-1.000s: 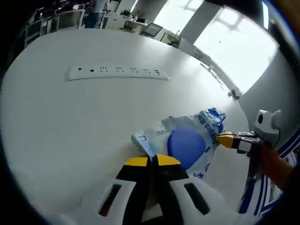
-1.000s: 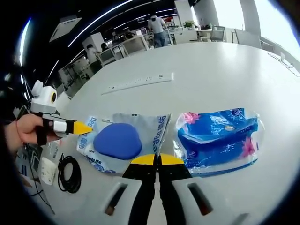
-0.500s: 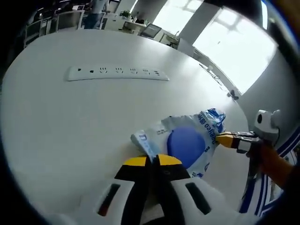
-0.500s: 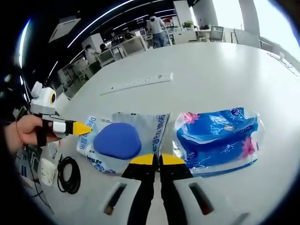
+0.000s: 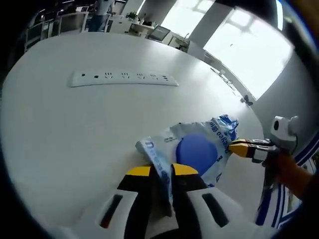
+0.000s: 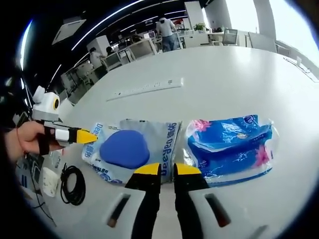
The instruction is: Arrange the tabletop items into an orderly group along one side of the table until the central work area is clear of visible clutter.
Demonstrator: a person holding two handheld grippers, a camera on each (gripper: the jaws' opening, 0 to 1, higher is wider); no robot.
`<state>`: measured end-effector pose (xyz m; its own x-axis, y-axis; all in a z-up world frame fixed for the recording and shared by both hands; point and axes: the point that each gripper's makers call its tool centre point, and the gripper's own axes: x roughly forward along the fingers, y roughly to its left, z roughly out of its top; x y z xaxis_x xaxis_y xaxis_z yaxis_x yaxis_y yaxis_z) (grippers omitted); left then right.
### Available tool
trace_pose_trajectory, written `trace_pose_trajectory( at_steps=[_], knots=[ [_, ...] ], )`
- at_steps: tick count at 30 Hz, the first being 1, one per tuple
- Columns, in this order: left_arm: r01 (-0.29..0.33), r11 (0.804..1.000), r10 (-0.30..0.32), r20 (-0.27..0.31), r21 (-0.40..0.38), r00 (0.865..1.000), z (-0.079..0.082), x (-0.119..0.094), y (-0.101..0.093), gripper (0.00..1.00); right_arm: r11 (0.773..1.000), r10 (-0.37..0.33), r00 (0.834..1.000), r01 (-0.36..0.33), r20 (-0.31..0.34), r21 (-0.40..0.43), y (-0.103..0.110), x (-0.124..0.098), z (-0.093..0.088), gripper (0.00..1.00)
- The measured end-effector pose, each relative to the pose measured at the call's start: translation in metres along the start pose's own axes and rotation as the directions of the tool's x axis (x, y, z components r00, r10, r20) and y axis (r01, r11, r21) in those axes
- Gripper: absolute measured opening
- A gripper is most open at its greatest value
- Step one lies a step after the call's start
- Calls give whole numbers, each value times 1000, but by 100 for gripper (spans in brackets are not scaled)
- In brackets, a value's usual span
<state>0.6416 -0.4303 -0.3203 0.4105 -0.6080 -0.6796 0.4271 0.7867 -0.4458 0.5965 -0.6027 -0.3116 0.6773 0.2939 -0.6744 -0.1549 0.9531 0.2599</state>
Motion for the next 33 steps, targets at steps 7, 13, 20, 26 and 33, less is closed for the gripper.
trace_pose_trajectory(
  at_steps=[7,13,20,26,33],
  knots=[
    [0,1000,0,2,9,1000,1,-2,0,14,1000,-4,1000,4,5,-1,-1,-1,1,10],
    [-2,1000,2,1,14,1000,0,-4,0,19,1000,-11,1000,11,7,-5,-1,-4,2,12],
    [-17,1000,17,7,22,1000,1,-7,3,25,1000,-20,1000,20,10,-8,-2,-8,2,14],
    [-19,999,19,7,28,1000,1,-9,4,30,1000,-27,999,27,21,-3,-3,-11,4,17],
    [-14,999,13,12,40,1000,2,-14,2,34,1000,-30,999,30,31,-4,-3,-16,7,20]
  ],
)
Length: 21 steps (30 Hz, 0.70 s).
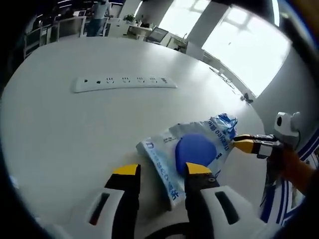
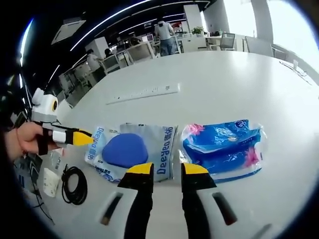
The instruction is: Arrange the tabletop items into an orderly group along one side of the table until the central work area is clear of visible clutter.
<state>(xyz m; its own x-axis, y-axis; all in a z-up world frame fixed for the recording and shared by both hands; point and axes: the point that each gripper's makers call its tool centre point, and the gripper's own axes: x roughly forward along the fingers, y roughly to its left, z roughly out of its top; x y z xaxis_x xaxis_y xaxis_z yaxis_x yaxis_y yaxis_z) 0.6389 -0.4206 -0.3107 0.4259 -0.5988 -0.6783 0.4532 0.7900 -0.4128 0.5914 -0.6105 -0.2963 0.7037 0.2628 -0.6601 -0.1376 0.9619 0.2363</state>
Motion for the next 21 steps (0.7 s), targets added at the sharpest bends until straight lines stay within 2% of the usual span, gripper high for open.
trace_pose_trajectory(
  at_steps=[21],
  knots=[
    [8,1000,-8,38,14,999,11,-35,1,51,999,15,1000,-15,23,-39,13,-17,16,29]
  ],
)
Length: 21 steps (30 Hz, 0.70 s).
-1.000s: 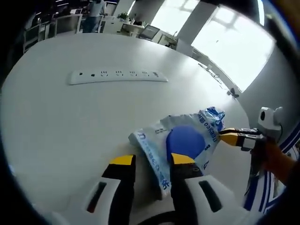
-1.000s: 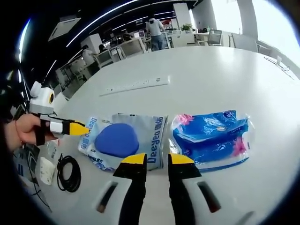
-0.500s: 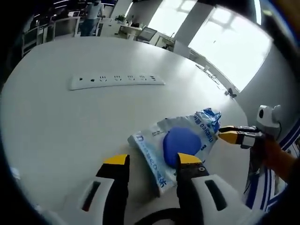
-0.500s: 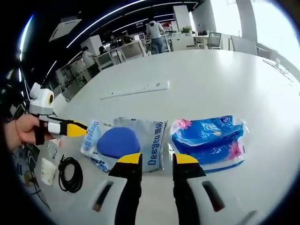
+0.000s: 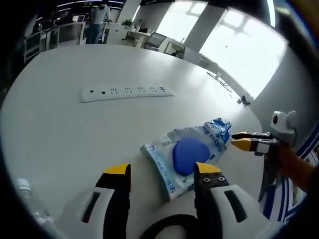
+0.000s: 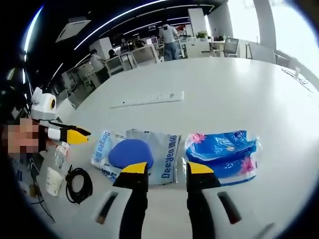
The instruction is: Arrange the tabletop items into an orderly group along one side of the table until the central work area is clear of visible clutter.
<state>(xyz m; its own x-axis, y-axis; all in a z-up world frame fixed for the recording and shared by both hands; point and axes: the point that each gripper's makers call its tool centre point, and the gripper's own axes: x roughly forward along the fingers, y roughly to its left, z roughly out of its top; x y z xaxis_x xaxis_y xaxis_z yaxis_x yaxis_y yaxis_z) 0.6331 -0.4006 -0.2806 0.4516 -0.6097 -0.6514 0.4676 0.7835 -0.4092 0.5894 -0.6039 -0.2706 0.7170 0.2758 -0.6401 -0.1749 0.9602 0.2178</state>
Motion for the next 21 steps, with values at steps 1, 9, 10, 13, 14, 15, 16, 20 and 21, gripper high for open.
trace_pose_trajectory(
  at_steps=[1,9,10,13,14,15,16,20,21],
  knots=[
    [0,1000,0,2,2,1000,0,-2,0,52,1000,1,1000,-1,2,-1,1,-1,1,29],
    [-10,1000,10,26,2,1000,4,-20,3,57,1000,15,1000,-15,8,-16,10,-7,5,32],
    [-13,1000,12,29,3,999,5,-22,3,58,1000,15,1000,-15,8,-18,10,-8,5,32],
    [-19,1000,19,37,8,999,5,-29,4,59,1000,21,1000,-20,11,-22,13,-10,7,33],
    [-20,1000,20,39,7,999,5,-32,5,59,999,23,1000,-23,14,-24,14,-12,8,34],
    [-24,1000,23,42,9,999,5,-35,5,59,999,25,1000,-25,14,-26,16,-13,8,34],
    [-25,1000,25,44,11,999,5,-37,5,59,999,27,1000,-27,14,-29,17,-13,9,34],
    [-28,1000,27,57,12,998,4,-48,4,61,999,36,999,-35,17,-39,22,-17,10,36],
    [-28,1000,27,59,13,998,4,-50,4,62,998,38,999,-37,18,-41,23,-19,11,36]
  ],
)
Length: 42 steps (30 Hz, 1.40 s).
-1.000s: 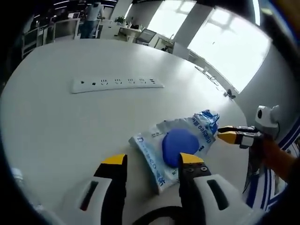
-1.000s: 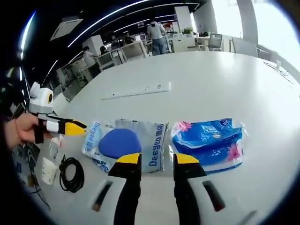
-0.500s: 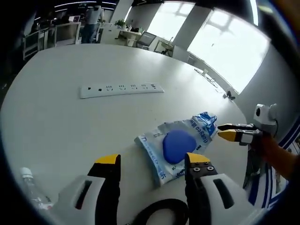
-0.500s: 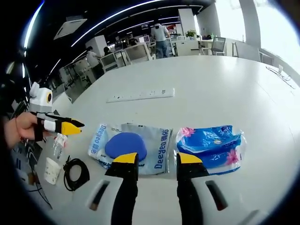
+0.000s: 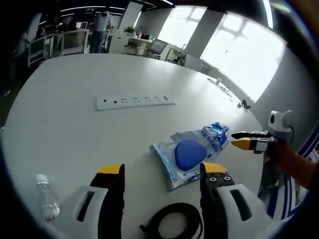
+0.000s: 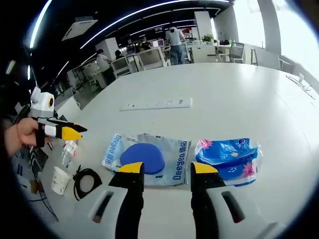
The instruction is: Arrange the tabletop items into an orderly group along one side of the table until the central work area is clear of visible clutter.
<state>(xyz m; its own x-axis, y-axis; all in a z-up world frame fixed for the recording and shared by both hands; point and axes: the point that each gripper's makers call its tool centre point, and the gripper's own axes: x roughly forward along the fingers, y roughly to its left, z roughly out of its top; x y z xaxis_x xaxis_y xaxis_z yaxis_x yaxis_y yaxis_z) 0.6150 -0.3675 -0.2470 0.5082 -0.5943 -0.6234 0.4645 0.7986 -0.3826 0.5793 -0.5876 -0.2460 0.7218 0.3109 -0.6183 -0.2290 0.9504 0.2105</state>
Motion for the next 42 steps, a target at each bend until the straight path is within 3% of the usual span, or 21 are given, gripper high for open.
trace_pose_trajectory(
  at_steps=[16,42],
  knots=[
    [-16,1000,16,53,-1,998,2,-43,2,64,999,43,999,-43,18,-31,26,-13,12,40],
    [-78,997,81,126,-25,989,-14,-120,16,64,975,182,983,-181,-7,-126,103,-17,17,41]
  ],
)
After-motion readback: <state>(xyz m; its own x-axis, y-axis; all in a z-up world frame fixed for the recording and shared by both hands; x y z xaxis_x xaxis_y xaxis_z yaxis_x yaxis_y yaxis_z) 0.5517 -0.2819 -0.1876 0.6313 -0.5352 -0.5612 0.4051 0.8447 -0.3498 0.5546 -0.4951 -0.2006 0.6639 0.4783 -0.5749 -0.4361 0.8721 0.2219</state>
